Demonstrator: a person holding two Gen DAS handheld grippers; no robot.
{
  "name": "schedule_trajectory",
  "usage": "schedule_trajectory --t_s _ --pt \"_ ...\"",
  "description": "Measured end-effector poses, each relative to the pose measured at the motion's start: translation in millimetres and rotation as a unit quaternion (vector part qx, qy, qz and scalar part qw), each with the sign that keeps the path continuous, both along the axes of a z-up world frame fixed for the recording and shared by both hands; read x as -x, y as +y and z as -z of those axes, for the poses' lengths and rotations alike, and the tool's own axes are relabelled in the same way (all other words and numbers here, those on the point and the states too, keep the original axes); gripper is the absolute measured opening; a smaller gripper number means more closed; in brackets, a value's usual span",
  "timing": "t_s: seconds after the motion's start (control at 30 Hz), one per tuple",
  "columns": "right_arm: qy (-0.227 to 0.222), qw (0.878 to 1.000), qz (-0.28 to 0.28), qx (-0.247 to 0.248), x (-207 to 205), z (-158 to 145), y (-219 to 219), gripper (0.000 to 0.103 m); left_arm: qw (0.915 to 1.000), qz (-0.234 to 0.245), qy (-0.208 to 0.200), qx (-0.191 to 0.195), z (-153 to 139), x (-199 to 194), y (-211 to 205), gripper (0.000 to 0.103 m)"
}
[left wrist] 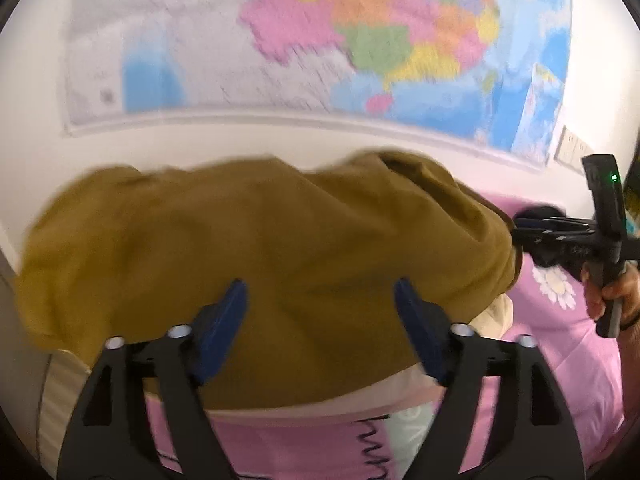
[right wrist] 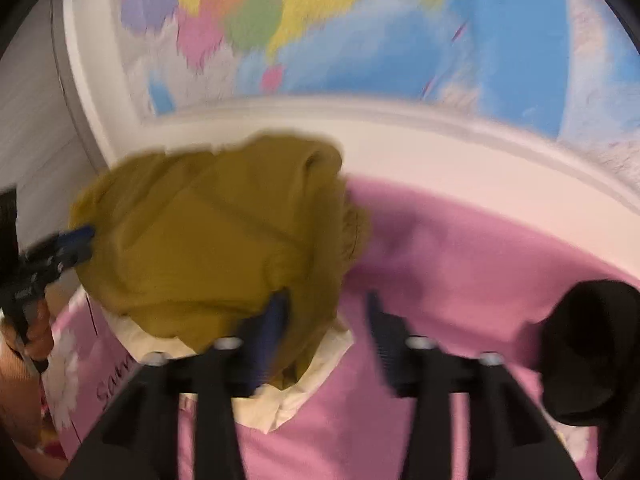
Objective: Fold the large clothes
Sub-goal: 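Press and tuck the jacket bundle edges on the stack with both grippers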
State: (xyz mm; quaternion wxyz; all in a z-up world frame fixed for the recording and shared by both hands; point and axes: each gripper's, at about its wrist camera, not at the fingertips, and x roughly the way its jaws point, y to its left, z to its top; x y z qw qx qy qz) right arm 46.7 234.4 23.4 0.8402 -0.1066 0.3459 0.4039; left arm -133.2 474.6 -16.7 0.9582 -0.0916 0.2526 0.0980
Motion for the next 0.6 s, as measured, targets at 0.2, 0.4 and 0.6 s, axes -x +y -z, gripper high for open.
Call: schedule_trajectory --t_s 0.2,0.4,0.6 --pt "-0.011 0.995 -0.069 -0.069 17 -38 16 0.054 0.9859 -0.163 -0.039 -0.009 -35 58 83 0.077" --pt "0.02 0.996 -0.079 -0.045 4 -10 63 0.055 0.9719 -0.231 0.005 0.047 -11 85 160 0.064" --pt "0.069 0.993 -0.076 -0.051 -5 13 63 0.055 0.9782 -0.193 0.024 0.073 26 89 169 0.052"
